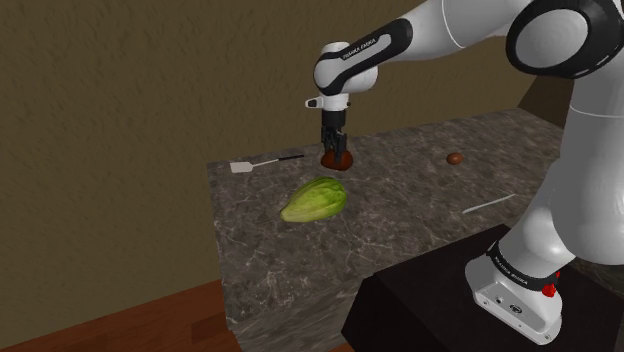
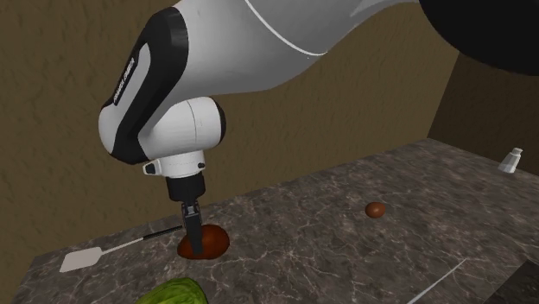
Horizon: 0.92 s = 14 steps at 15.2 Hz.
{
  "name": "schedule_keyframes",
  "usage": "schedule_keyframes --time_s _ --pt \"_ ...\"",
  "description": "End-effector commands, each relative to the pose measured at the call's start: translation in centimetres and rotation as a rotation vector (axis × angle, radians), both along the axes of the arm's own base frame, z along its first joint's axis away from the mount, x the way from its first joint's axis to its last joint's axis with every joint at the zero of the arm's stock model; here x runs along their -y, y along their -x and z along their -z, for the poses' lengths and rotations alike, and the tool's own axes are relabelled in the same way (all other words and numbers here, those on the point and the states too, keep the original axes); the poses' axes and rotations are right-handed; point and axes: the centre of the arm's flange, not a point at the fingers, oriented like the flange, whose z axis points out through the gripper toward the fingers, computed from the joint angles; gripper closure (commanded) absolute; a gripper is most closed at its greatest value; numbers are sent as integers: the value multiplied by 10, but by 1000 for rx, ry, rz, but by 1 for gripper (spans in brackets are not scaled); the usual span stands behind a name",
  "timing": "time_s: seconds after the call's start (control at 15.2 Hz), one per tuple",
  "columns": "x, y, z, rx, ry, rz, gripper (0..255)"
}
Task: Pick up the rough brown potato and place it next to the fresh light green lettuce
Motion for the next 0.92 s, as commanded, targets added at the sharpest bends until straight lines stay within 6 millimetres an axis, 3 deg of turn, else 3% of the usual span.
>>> schedule_keyframes --time_s 0.0,0.73,0.86 --pt "0 0 10 0 0 0 255" --pt "0 0 69 0 0 0 255" --pt "0 0 69 0 0 0 255"
